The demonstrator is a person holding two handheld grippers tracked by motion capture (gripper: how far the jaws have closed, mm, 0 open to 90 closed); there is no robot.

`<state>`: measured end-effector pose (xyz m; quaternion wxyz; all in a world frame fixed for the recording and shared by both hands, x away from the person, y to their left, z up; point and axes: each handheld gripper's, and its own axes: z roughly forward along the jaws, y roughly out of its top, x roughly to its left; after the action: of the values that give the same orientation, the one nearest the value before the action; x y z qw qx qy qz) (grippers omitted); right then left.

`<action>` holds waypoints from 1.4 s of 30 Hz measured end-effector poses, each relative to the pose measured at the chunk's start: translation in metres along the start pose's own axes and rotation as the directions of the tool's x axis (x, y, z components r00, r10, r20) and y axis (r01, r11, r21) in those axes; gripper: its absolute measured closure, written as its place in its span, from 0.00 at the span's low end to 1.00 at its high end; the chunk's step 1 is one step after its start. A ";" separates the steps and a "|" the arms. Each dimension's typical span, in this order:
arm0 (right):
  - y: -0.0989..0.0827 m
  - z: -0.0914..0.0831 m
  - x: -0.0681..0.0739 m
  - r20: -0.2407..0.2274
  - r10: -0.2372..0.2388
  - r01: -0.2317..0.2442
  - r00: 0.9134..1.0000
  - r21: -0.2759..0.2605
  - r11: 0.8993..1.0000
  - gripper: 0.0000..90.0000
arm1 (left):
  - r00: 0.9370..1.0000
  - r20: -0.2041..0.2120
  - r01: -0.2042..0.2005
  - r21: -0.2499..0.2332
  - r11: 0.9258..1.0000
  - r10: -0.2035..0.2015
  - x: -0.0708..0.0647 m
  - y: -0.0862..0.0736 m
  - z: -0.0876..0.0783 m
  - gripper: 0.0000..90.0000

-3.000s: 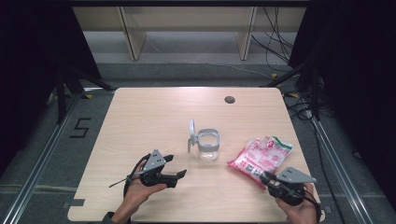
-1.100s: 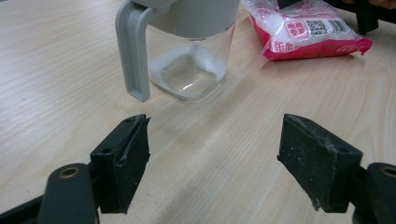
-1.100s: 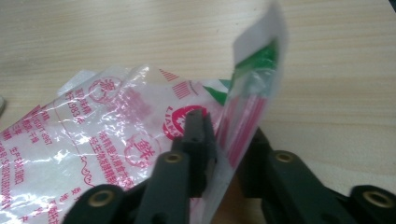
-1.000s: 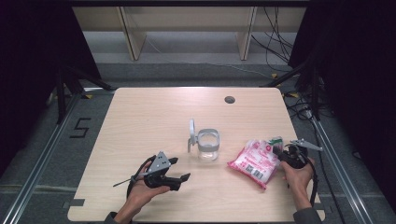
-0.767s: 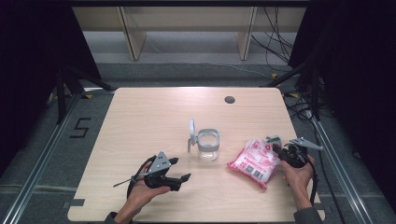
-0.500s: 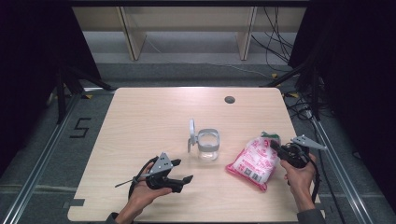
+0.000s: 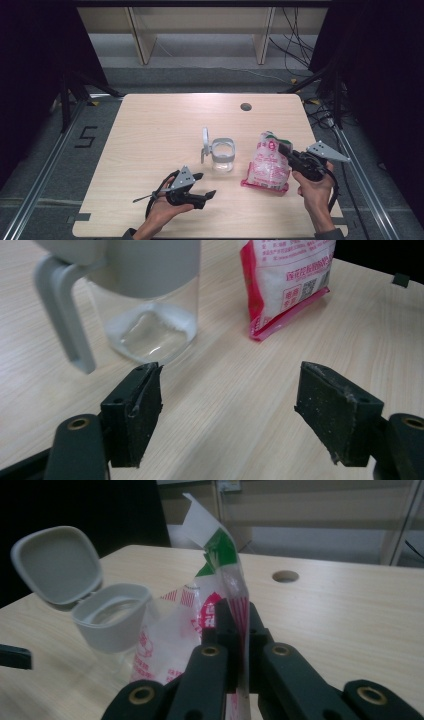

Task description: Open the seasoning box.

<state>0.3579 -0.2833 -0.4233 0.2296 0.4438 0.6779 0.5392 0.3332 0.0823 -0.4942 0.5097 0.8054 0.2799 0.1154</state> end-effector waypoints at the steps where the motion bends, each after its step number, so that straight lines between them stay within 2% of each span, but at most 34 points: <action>1: 0.002 0.000 0.004 -0.003 -0.003 0.003 1.000 -0.009 1.000 1.00 | 1.000 -0.007 0.004 -0.003 1.000 -0.004 -0.003 0.001 0.003 0.29; 2: 0.004 0.000 0.007 -0.010 -0.019 0.019 1.000 -0.017 1.000 1.00 | 1.000 -0.003 0.006 -0.006 1.000 -0.006 -0.005 0.003 0.007 0.29; 3: 0.007 0.000 0.011 -0.021 -0.020 0.019 1.000 -0.023 1.000 1.00 | 1.000 0.001 -0.017 0.008 1.000 0.017 -0.006 0.005 0.011 0.29; 5: 0.011 0.000 0.018 -0.053 -0.037 0.036 0.998 -0.029 0.999 1.00 | 1.000 0.018 -0.007 -0.002 1.000 0.007 -0.013 0.007 0.018 0.29; 6: 0.013 0.000 0.023 -0.059 -0.045 0.044 0.997 -0.022 0.999 1.00 | 1.000 0.020 -0.018 0.004 1.000 0.018 -0.014 0.008 0.020 0.29; 7: 0.015 0.001 0.024 -0.076 -0.068 0.065 0.995 -0.038 0.997 1.00 | 0.999 0.009 -0.041 0.022 0.999 0.041 -0.014 0.008 0.021 0.29; 9: 0.018 0.001 0.028 -0.086 -0.052 0.051 0.995 -0.022 0.998 1.00 | 0.999 -0.001 -0.033 0.015 0.999 0.033 -0.017 0.008 0.026 0.30; 10: 0.019 0.003 0.028 -0.091 -0.066 0.064 0.994 -0.025 0.998 1.00 | 1.000 -0.003 -0.031 0.003 1.000 0.031 -0.017 0.008 0.029 0.30; 11: 0.020 0.004 0.030 -0.100 -0.046 0.043 0.994 -0.031 0.999 1.00 | 0.999 -0.027 -0.027 -0.004 1.000 0.027 -0.017 0.009 0.030 0.30; 12: 0.021 0.007 0.031 -0.108 -0.059 0.055 0.992 -0.036 0.998 1.00 | 0.998 -0.036 -0.044 -0.009 0.999 0.044 -0.015 0.010 0.031 0.31; 13: 0.023 0.008 0.033 -0.108 -0.057 0.054 0.992 -0.034 0.998 1.00 | 0.999 -0.051 -0.013 -0.012 1.000 0.012 -0.017 0.010 0.032 0.31; 14: 0.024 0.010 0.034 -0.107 -0.056 0.053 0.993 -0.027 0.998 1.00 | 0.999 -0.048 -0.007 -0.028 1.000 0.006 -0.017 0.010 0.035 0.31; 16: 0.028 0.013 0.035 -0.123 -0.054 0.052 0.991 -0.023 0.998 1.00 | 0.998 -0.051 -0.024 -0.019 1.000 0.023 -0.016 0.011 0.037 0.32; 17: 0.029 0.015 0.037 -0.131 -0.042 0.038 0.990 -0.027 0.999 1.00 | 0.998 -0.057 -0.017 -0.020 1.000 0.016 -0.017 0.010 0.039 0.32; 20: 0.033 0.018 0.038 -0.123 -0.056 0.052 0.991 -0.031 0.998 1.00 | 0.998 -0.054 -0.011 -0.009 1.000 0.010 -0.020 0.011 0.046 0.32; 21: 0.034 0.018 0.038 -0.128 -0.059 0.056 0.990 -0.028 0.998 1.00 | 0.998 -0.052 -0.024 0.003 1.000 0.025 -0.021 0.011 0.047 0.32; 22: 0.035 0.017 0.040 -0.126 -0.045 0.042 0.991 -0.033 0.999 1.00 | 0.997 -0.065 -0.045 -0.009 0.999 0.044 -0.025 0.012 0.051 0.32; 23: 0.038 0.017 0.039 -0.122 -0.055 0.050 0.991 -0.045 0.998 1.00 | 0.992 -0.096 -0.088 -0.006 0.996 0.087 -0.027 0.012 0.052 0.32; 24: 0.040 0.016 0.039 -0.122 -0.040 0.033 0.992 -0.060 0.998 1.00 | 0.990 -0.104 -0.099 -0.005 0.995 0.098 -0.028 0.013 0.055 0.32; 25: 0.043 0.014 0.037 -0.117 -0.040 0.033 0.992 -0.067 0.997 1.00 | 0.991 -0.092 -0.095 0.000 0.996 0.094 -0.028 0.014 0.057 0.32; 26: 0.045 0.014 0.036 -0.116 -0.037 0.028 0.993 -0.079 0.996 1.00 | 0.992 -0.097 -0.079 -0.006 0.997 0.078 -0.028 0.015 0.060 0.32; 28: 0.052 0.010 0.037 -0.110 -0.048 0.039 0.993 -0.090 0.995 1.00 | 0.986 -0.126 -0.111 -0.012 0.994 0.108 -0.029 0.018 0.067 0.34; 30: 0.060 0.006 0.038 -0.105 -0.068 0.059 0.992 -0.084 0.995 1.00 | 0.988 -0.119 -0.097 -0.028 0.995 0.093 -0.031 0.022 0.077 0.35; 31: 0.064 0.005 0.038 -0.097 -0.081 0.072 0.992 -0.095 0.993 1.00 | 0.987 -0.124 -0.105 -0.015 0.994 0.102 -0.032 0.025 0.081 0.35; 33: 0.070 0.003 0.042 -0.111 -0.073 0.063 0.991 -0.095 0.993 1.00 | 0.990 -0.113 -0.093 -0.030 0.995 0.089 -0.036 0.029 0.090 0.36; 34: 0.075 0.002 0.043 -0.105 -0.100 0.090 0.990 -0.093 0.992 1.00 | 0.990 -0.107 -0.097 -0.023 0.995 0.095 -0.037 0.031 0.093 0.37; 37: 0.079 0.000 0.047 -0.116 -0.086 0.075 0.990 -0.101 0.992 1.00 | 0.991 -0.103 -0.093 -0.037 0.995 0.089 -0.044 0.035 0.104 0.38; 38: 0.080 -0.001 0.049 -0.130 -0.079 0.066 0.988 -0.102 0.993 1.00 | 0.990 -0.106 -0.103 -0.036 0.994 0.098 -0.045 0.036 0.106 0.39; 39: 0.081 -0.001 0.049 -0.129 -0.096 0.082 0.987 -0.109 0.991 1.00 | 0.989 -0.113 -0.100 -0.037 0.994 0.095 -0.046 0.037 0.109 0.39; 40: 0.081 -0.001 0.051 -0.144 -0.071 0.056 0.987 -0.105 0.993 1.00 | 0.987 -0.127 -0.102 -0.042 0.994 0.096 -0.046 0.038 0.110 0.40; 41: 0.082 -0.002 0.052 -0.152 -0.077 0.062 0.985 -0.102 0.993 1.00 | 0.983 -0.148 -0.114 -0.053 0.992 0.105 -0.046 0.038 0.111 0.43; 42: 0.082 -0.001 0.053 -0.153 -0.086 0.069 0.984 -0.112 0.991 1.00 | 0.983 -0.148 -0.118 -0.060 0.991 0.108 -0.047 0.038 0.111 0.48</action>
<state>0.3595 -0.2368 -0.3377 0.2193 0.3600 0.6813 0.5985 0.3604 -0.0410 -0.5061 0.5080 0.7914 0.2659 0.2117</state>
